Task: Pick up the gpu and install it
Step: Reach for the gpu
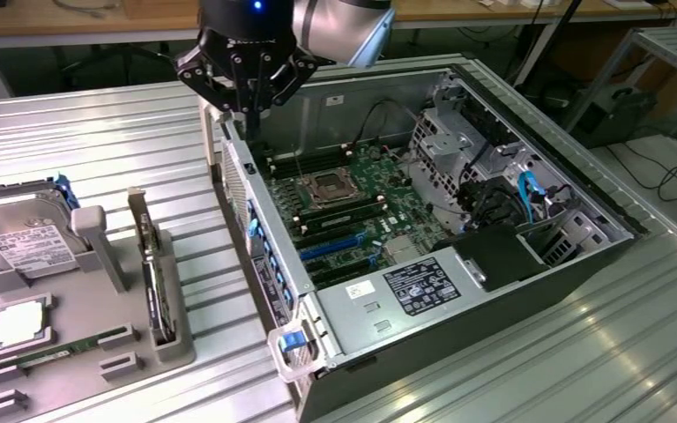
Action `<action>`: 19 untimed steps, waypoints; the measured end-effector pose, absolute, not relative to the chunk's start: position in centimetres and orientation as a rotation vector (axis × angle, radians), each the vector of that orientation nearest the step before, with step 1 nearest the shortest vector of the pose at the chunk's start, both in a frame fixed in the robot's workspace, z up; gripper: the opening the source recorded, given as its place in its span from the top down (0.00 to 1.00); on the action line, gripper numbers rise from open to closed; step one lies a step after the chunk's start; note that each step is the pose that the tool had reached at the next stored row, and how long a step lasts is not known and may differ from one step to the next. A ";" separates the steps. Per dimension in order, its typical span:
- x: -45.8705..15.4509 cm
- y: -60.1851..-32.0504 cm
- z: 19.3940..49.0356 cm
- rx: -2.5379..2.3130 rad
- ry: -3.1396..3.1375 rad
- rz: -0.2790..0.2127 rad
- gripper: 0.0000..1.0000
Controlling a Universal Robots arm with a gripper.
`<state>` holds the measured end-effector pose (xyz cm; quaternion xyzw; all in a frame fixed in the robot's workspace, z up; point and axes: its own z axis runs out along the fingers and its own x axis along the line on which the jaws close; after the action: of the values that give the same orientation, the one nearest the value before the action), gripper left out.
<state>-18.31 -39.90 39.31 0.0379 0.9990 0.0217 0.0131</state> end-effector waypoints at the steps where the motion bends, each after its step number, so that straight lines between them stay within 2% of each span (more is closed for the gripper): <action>1: -18.4 -39.9 39.3 0.118 3.112 0.068 0.89; 19: -19.9 -39.9 39.3 0.118 3.112 0.068 0.89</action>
<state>-19.90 -39.91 39.30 0.0379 0.9990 0.0217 0.0131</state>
